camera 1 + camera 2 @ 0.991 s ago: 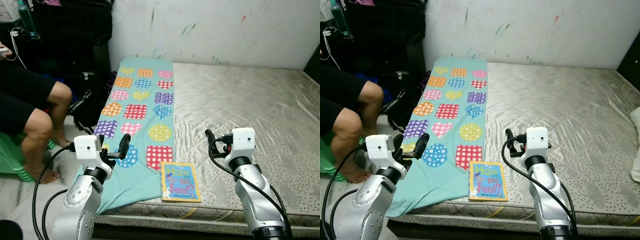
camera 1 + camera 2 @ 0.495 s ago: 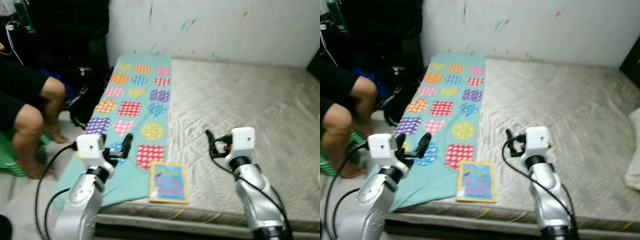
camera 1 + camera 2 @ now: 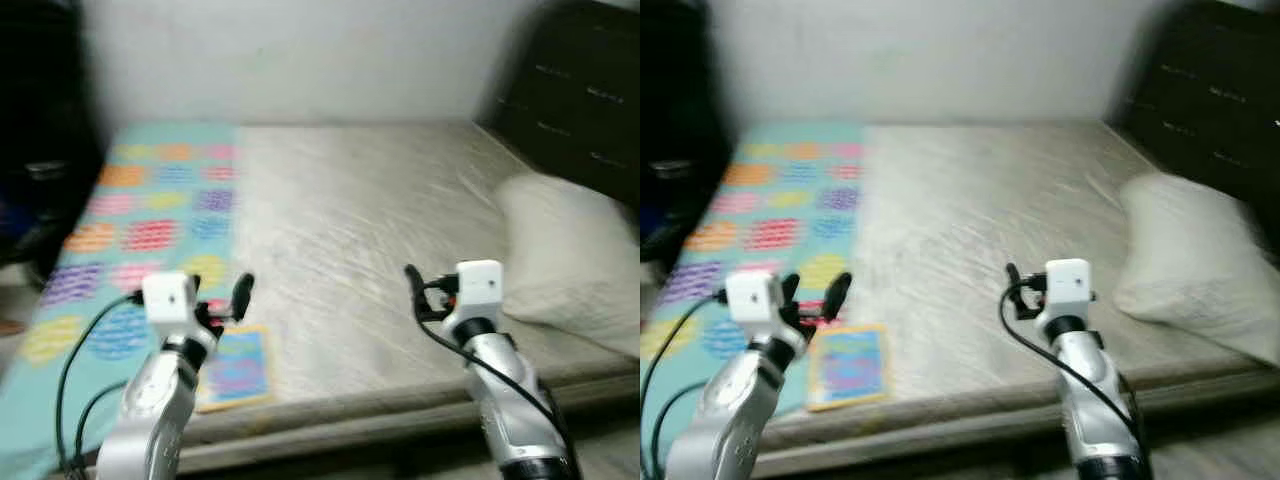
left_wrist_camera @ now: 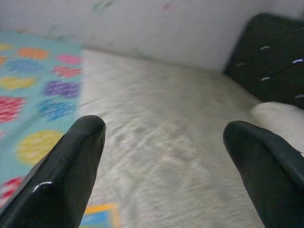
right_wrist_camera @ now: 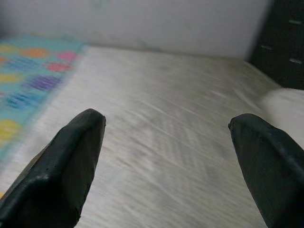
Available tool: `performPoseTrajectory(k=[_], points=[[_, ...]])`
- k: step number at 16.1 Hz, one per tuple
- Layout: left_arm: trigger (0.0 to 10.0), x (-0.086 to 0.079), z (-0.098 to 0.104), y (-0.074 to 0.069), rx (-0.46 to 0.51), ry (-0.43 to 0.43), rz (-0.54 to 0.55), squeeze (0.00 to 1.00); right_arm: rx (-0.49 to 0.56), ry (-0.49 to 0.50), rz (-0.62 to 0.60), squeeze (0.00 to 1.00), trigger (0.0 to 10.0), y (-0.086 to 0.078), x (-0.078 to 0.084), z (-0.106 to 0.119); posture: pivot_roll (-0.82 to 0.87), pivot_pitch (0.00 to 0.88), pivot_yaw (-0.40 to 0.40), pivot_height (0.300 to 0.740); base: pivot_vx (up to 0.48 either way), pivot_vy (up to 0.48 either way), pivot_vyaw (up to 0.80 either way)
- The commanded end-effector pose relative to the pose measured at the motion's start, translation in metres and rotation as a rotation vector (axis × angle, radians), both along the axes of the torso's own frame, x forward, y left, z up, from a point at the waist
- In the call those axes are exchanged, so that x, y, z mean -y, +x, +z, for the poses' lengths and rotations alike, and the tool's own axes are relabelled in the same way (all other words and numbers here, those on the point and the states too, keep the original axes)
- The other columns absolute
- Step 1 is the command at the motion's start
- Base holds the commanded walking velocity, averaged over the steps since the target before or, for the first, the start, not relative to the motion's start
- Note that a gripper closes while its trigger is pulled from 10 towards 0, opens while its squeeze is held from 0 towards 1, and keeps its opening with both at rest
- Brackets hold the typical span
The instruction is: Clean up the room
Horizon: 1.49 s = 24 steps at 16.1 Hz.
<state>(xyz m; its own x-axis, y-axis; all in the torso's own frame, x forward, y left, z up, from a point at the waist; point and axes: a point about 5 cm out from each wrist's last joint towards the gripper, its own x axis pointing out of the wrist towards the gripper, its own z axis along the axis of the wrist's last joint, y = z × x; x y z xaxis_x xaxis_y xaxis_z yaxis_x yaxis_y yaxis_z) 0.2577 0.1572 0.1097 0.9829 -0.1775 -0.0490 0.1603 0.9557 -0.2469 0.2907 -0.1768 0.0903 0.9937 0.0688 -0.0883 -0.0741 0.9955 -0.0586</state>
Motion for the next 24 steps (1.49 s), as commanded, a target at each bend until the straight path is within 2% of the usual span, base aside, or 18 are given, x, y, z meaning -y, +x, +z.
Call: performPoseTrajectory(k=[1, 9, 11, 17, 19, 24], points=[[10.0, 0.0013, -0.0003, -0.0011, -0.003, 0.002, -0.008, 0.0, 0.02, 0.001, 0.0, 0.0, 10.0, 0.0038, -0.0015, 0.006, -0.1, 0.0, -0.022, 0.74, 0.0, -0.274, 0.0], [10.0, -0.0014, -0.0003, -0.0005, -0.001, -0.007, 0.028, 0.0, 0.025, 0.001, 0.022, 0.0, 10.0, 0.004, -0.0037, 0.0066, -0.1, 0.0, -0.025, 0.74, 0.0, 0.0, 0.0], [10.0, -0.0011, 0.0003, -0.0001, 0.007, -0.002, 0.029, 0.0, 0.038, -0.032, 0.044, 0.0, 10.0, 0.004, -0.0063, 0.008, -0.1, 0.0, -0.027, 0.74, 0.0, 0.0, 0.0], [10.0, -0.002, 0.0004, 0.0007, 0.012, 0.005, 0.04, 0.0, 0.046, -0.039, 0.061, 0.0, 10.0, 0.0042, -0.0081, 0.0088, -0.1, 0.0, -0.027, 0.74, 0.0, 0.0, 0.19], [10.0, -0.0016, 0.0004, 0.0008, 0.011, 0.007, 0.035, 0.0, 0.046, -0.041, 0.06, 0.0, 10.0, 0.0041, -0.008, 0.0087, -0.1, 0.0, -0.027, 0.74, 0.0, 0.0, 0.79], [10.0, -0.0014, -0.0003, 0.0016, 0.009, 0.009, 0.029, 0.0, 0.044, -0.042, 0.058, 0.0, 10.0, 0.004, -0.0071, 0.0076, -0.1, 0.0, -0.024, 0.74, 0.0, -0.119, 0.0]])
